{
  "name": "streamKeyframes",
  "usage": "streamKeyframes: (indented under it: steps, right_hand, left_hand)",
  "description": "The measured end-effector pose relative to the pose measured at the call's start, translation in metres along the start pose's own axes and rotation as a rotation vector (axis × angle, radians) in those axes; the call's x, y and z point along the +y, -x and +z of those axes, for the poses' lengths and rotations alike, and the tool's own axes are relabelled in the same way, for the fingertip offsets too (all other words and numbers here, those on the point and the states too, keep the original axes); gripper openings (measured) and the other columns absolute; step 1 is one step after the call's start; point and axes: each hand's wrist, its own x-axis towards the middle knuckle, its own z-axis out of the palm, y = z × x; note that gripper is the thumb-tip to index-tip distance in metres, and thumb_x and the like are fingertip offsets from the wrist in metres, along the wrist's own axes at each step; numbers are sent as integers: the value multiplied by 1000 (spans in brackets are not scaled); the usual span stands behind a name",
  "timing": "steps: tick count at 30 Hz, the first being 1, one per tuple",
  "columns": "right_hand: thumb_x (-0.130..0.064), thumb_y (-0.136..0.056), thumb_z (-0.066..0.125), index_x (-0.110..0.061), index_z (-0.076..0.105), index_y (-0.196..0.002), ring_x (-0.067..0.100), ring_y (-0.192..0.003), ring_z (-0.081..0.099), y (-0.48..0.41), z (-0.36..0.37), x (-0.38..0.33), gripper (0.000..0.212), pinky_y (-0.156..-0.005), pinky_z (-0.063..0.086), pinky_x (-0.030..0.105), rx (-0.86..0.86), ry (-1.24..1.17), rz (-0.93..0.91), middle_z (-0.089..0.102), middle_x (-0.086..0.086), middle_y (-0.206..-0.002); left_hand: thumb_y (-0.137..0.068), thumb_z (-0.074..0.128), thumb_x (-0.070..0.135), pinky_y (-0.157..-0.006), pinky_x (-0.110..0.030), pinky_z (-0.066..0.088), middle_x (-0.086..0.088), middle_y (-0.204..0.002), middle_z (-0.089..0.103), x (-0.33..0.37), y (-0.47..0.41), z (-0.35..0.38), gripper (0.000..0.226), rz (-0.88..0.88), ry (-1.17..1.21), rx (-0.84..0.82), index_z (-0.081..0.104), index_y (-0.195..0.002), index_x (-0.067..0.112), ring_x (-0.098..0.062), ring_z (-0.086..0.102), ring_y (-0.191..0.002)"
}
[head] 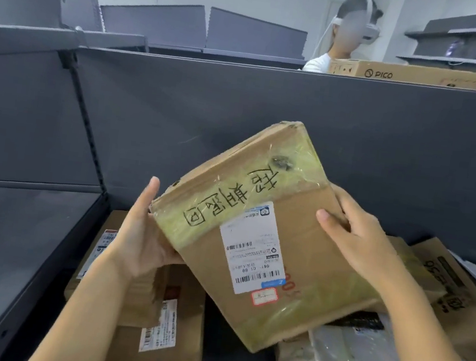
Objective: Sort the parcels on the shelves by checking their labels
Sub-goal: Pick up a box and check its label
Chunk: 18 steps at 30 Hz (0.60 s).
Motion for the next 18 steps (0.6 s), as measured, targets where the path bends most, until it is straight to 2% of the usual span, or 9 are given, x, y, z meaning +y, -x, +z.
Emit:
streamKeyframes:
  steps: [2,4,6,8,10,12,14,16,18]
  right_hand:
    - [-36,-93,52,-53,43,-130,-18,-96,54,-11,-8,-11,42,-78,43,11,0,134,-27,55,-39,-101]
    - [-39,-90,53,-47,50,-126,-1,-96,60,-26,-15,-26,36,-82,48,29,110,343,-78,59,-29,-98]
    - [-46,-88,54,-40,56,-118,14,-100,61,-38,-14,-37,31,-87,44,34,260,542,-107,64,-18,-100]
    - [-58,-83,53,-37,59,-113,20,-105,59,-46,-3,-38,37,-102,34,42,396,613,-134,67,-12,-105]
    - [-67,-78,54,-37,57,-116,23,-119,49,-46,15,-36,49,-109,20,53,514,602,-119,63,-10,-116]
    - [-69,-75,54,-40,52,-120,25,-127,37,-44,32,-36,54,-106,24,56,561,538,-108,56,-11,-125]
    - [-69,-73,51,-42,47,-120,23,-127,29,-45,42,-39,54,-102,28,60,530,429,-151,50,-12,-125]
    - [-65,-74,50,-43,45,-118,18,-122,25,-48,45,-39,49,-101,28,65,491,373,-221,47,-10,-122]
    - [-64,-76,49,-42,45,-118,16,-121,24,-51,47,-37,47,-102,23,69,436,394,-288,45,-9,-121]
  left_hand:
    - [-86,38,59,-81,-51,52,-7,-114,70,-3,1,-1,53,-23,29,-11,67,-112,23,-27,71,-93]
    - [-84,44,45,-77,-48,55,-9,-113,70,-14,4,3,44,8,115,-21,67,-112,20,-26,71,-88]
    - [-84,44,36,-79,-48,53,-11,-113,69,-32,5,7,39,83,220,-32,71,-107,18,-27,70,-89]
    - [-83,47,33,-79,-46,52,-14,-118,67,-52,3,7,41,148,310,-49,67,-114,16,-28,69,-94]
    - [-75,60,33,-82,-47,52,-15,-128,61,-66,-1,3,60,162,396,-86,55,-131,13,-32,65,-106]
    - [-58,73,30,-86,-49,48,-15,-130,59,-76,-6,-4,84,134,414,-76,48,-137,15,-34,62,-108]
    - [-44,77,25,-81,-49,50,-13,-123,62,-82,-11,-11,92,124,373,-50,53,-132,20,-33,65,-100]
    - [-39,77,21,-78,-47,52,-9,-114,65,-83,-12,-16,84,116,365,-12,61,-121,26,-30,67,-94]
    - [-55,68,19,-84,-50,52,-11,-113,66,-82,-13,-19,59,76,367,37,64,-114,20,-32,65,-96]
